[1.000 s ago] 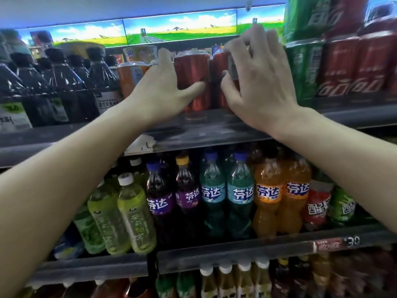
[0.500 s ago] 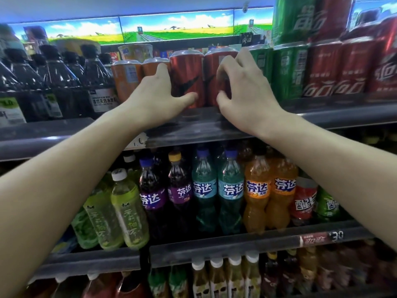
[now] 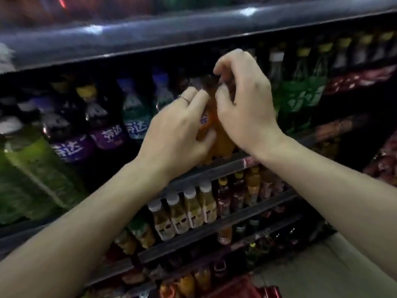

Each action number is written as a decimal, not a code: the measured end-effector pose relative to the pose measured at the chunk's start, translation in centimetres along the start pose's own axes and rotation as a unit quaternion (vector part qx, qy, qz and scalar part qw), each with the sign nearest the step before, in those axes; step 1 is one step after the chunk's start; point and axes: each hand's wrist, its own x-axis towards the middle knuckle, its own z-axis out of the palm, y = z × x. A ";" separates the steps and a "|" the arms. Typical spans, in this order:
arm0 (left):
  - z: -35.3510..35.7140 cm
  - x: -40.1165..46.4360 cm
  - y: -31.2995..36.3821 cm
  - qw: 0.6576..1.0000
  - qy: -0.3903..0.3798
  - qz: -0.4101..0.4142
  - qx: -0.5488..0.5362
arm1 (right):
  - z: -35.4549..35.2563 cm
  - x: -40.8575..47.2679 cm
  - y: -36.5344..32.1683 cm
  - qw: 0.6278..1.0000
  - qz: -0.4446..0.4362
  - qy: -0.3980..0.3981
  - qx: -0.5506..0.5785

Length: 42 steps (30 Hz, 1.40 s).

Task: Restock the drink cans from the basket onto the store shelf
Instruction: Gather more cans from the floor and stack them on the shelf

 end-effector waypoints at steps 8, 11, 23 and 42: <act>17.9 -6.3 7.8 0.965 -0.243 -0.073 -0.074 | -4.5 -15.3 14.0 0.958 0.246 -0.146 -0.015; 24.2 -7.1 11.8 0.946 -0.291 -0.114 -0.082 | -6.6 -20.1 19.8 0.933 0.302 -0.193 -0.031; 42.9 -14.3 23.0 0.820 -0.446 -0.327 -0.146 | -10.5 -39.9 35.0 0.802 0.447 -0.394 -0.039; 86.8 -50.0 23.7 0.530 -0.389 -0.678 -0.328 | 4.9 -89.2 57.4 0.479 0.769 -0.423 0.000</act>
